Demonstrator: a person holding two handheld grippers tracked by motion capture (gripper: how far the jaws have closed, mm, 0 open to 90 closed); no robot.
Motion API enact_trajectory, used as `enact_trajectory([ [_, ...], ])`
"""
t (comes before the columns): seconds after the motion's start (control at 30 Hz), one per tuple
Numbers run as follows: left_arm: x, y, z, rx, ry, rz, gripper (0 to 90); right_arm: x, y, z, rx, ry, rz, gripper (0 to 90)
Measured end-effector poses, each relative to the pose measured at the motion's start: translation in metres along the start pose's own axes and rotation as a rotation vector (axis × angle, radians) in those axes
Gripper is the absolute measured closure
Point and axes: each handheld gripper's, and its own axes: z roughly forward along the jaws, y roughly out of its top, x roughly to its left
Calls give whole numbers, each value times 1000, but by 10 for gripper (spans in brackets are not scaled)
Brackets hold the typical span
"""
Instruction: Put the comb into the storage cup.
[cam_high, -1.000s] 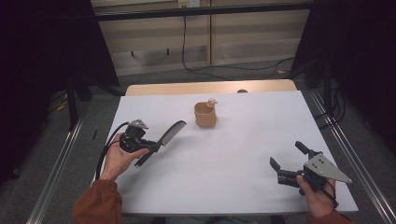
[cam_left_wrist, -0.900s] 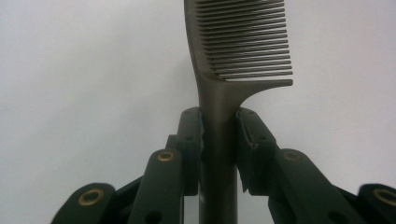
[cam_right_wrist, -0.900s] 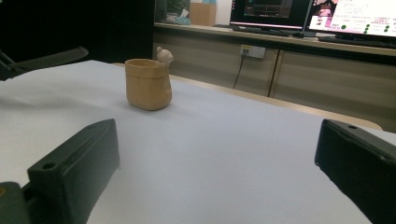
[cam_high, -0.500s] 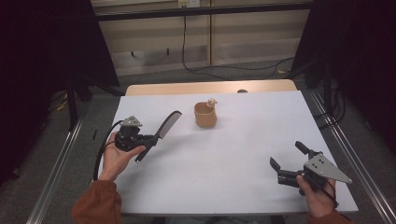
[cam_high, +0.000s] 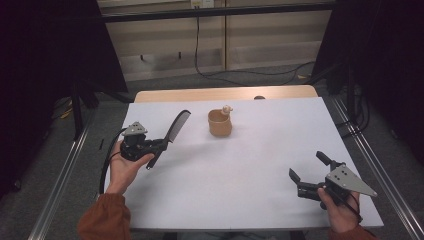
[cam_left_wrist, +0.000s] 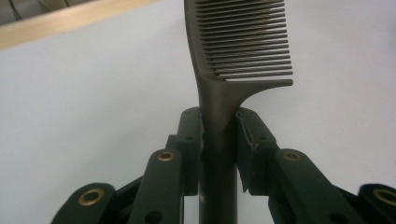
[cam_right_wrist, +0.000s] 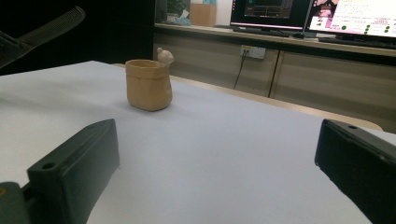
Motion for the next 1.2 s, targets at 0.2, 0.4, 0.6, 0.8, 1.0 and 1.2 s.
enact_trajectory([
  [0.2,1,0,-4,-76,1,-8,728,0,0,0,-1,0,1,0],
  [0.4,-5,2,-2,-138,25,22,728,0,0,0,0,0,1,0],
  [0.6,-9,5,-1,-195,13,17,728,0,0,0,0,-1,0,0],
  [0.8,-12,8,-3,-257,20,-8,728,0,0,1,0,-3,-1,0],
  [1.0,-20,16,-2,-315,41,-4,728,0,0,0,0,-3,0,0],
  [1.2,-26,25,3,-365,36,35,728,0,0,0,-1,-4,3,0],
])
